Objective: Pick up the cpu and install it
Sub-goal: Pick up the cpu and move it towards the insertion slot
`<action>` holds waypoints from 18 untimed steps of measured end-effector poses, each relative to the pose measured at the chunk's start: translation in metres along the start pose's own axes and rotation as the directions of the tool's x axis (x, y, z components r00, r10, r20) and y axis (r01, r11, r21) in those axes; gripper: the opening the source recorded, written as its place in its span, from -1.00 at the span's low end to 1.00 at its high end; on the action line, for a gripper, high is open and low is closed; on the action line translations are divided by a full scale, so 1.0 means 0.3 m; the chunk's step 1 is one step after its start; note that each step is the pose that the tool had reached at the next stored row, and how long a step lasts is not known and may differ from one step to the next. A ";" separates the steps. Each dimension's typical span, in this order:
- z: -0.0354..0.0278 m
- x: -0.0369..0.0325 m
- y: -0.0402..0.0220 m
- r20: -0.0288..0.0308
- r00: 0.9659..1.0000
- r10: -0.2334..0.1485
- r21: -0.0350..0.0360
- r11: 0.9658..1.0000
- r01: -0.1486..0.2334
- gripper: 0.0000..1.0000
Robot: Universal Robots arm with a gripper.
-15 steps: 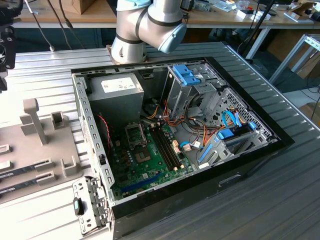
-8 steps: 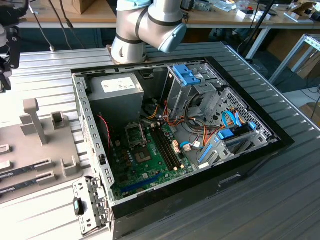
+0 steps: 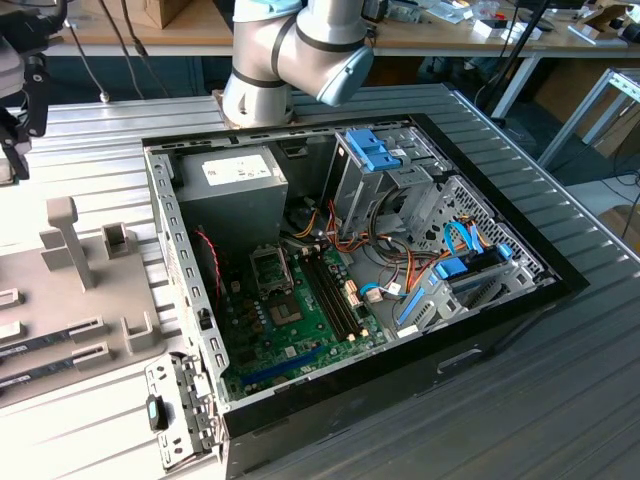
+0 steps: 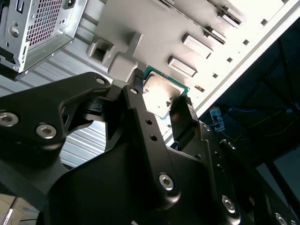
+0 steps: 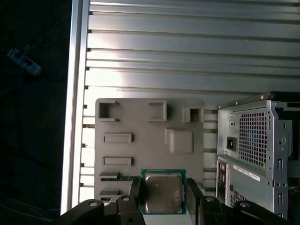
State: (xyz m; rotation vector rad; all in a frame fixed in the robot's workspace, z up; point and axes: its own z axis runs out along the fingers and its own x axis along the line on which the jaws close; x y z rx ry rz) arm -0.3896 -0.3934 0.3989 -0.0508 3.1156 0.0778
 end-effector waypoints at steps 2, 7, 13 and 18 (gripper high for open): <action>0.000 -0.003 0.000 0.000 1.000 0.000 0.000 1.000 0.000 -0.05; 0.000 -0.013 0.000 0.000 1.000 0.000 0.000 1.000 0.000 -0.05; 0.001 -0.026 -0.001 0.000 1.000 0.000 0.000 1.000 0.000 -0.05; 0.001 -0.035 -0.001 0.000 1.000 0.000 0.000 1.000 0.000 -0.05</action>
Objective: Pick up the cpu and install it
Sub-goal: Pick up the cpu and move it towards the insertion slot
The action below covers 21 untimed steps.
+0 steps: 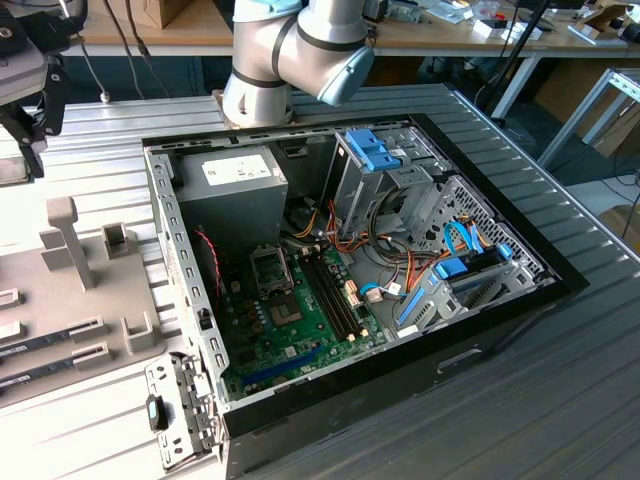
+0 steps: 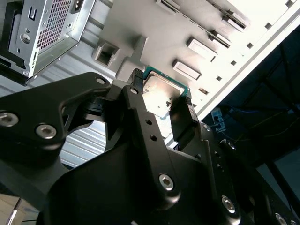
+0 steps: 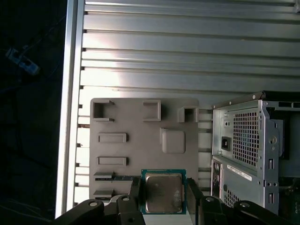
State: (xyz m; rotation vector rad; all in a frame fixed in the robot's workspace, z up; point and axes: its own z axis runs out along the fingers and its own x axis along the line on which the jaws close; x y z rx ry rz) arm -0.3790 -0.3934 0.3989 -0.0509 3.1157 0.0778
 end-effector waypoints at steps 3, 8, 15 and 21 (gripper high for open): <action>0.000 -0.011 0.000 0.000 1.000 0.000 0.000 1.000 0.000 -0.05; 0.001 -0.032 -0.001 0.000 1.000 0.000 0.000 1.000 0.000 -0.05; 0.003 -0.041 -0.001 0.000 1.000 0.000 0.000 1.000 0.000 -0.05; 0.004 -0.052 -0.002 0.000 1.000 0.000 0.000 1.000 0.000 -0.05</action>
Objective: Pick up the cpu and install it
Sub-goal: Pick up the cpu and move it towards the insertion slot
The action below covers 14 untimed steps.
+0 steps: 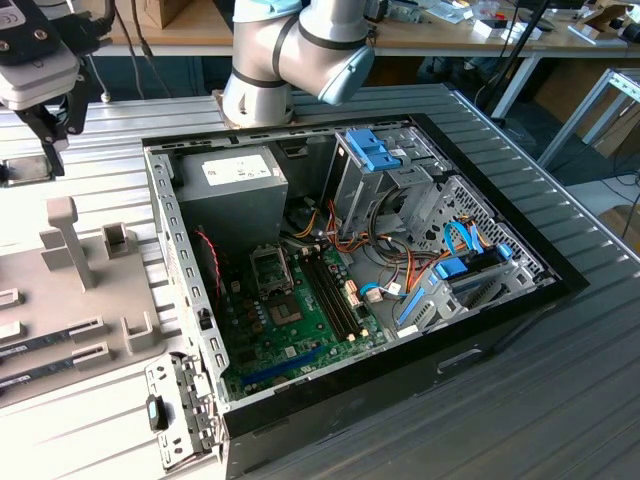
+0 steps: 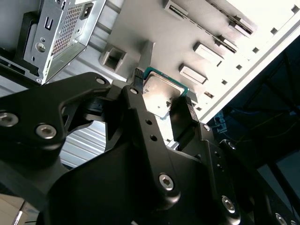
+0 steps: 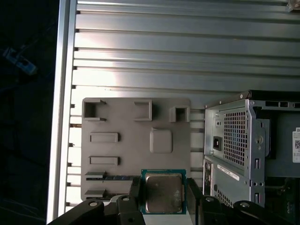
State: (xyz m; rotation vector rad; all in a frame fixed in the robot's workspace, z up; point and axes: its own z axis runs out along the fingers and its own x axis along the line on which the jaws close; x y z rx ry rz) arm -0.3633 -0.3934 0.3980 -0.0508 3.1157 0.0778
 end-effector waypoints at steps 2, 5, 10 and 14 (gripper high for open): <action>0.002 -0.014 0.000 0.000 1.000 0.000 0.000 1.000 0.000 -0.05; 0.002 -0.018 -0.001 0.000 1.000 0.000 0.000 1.000 0.000 -0.05; 0.003 -0.027 -0.001 0.000 1.000 0.000 0.000 1.000 0.000 -0.05; 0.004 -0.034 -0.001 0.000 1.000 0.000 0.000 1.000 0.000 -0.05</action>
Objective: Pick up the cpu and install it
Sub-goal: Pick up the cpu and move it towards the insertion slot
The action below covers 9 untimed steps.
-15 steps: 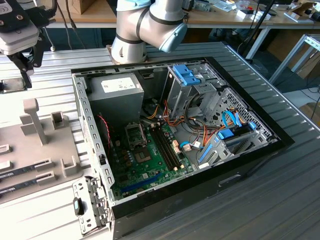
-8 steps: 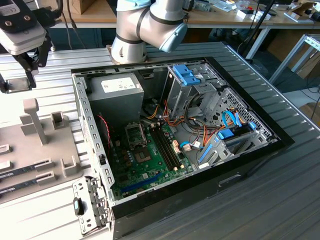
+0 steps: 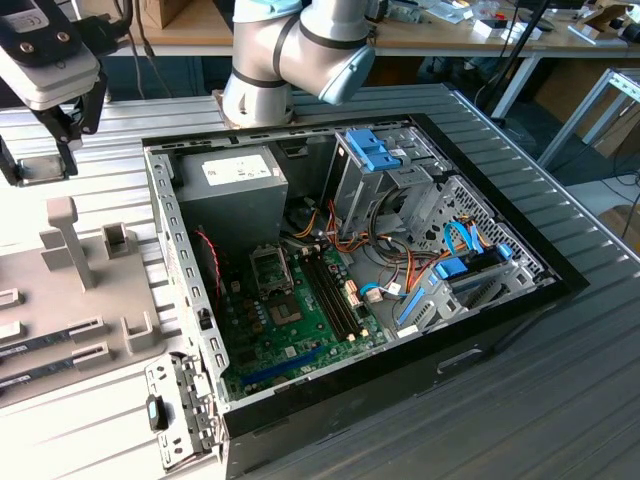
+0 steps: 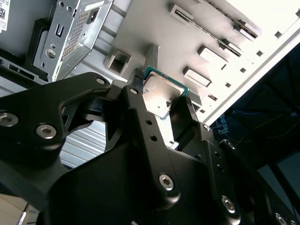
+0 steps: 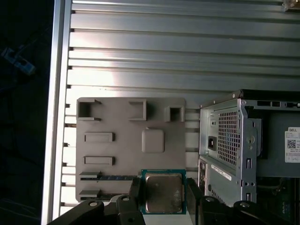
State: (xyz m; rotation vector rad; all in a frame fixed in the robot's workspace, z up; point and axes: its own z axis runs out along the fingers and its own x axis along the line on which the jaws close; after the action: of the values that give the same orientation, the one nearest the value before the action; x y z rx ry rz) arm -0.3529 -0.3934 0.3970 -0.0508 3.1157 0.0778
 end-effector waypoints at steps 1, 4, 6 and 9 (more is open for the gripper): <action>0.000 -0.003 0.000 0.000 1.000 0.000 0.000 1.000 0.000 -0.05; 0.001 -0.009 0.000 0.000 1.000 0.000 0.000 1.000 0.000 -0.05; 0.002 -0.013 0.000 0.000 1.000 0.000 0.000 1.000 0.000 -0.05; 0.002 -0.018 -0.001 0.000 1.000 0.000 0.000 1.000 0.000 -0.05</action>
State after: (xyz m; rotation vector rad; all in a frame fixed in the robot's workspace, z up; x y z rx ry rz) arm -0.3474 -0.3934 0.3964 -0.0508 3.1157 0.0778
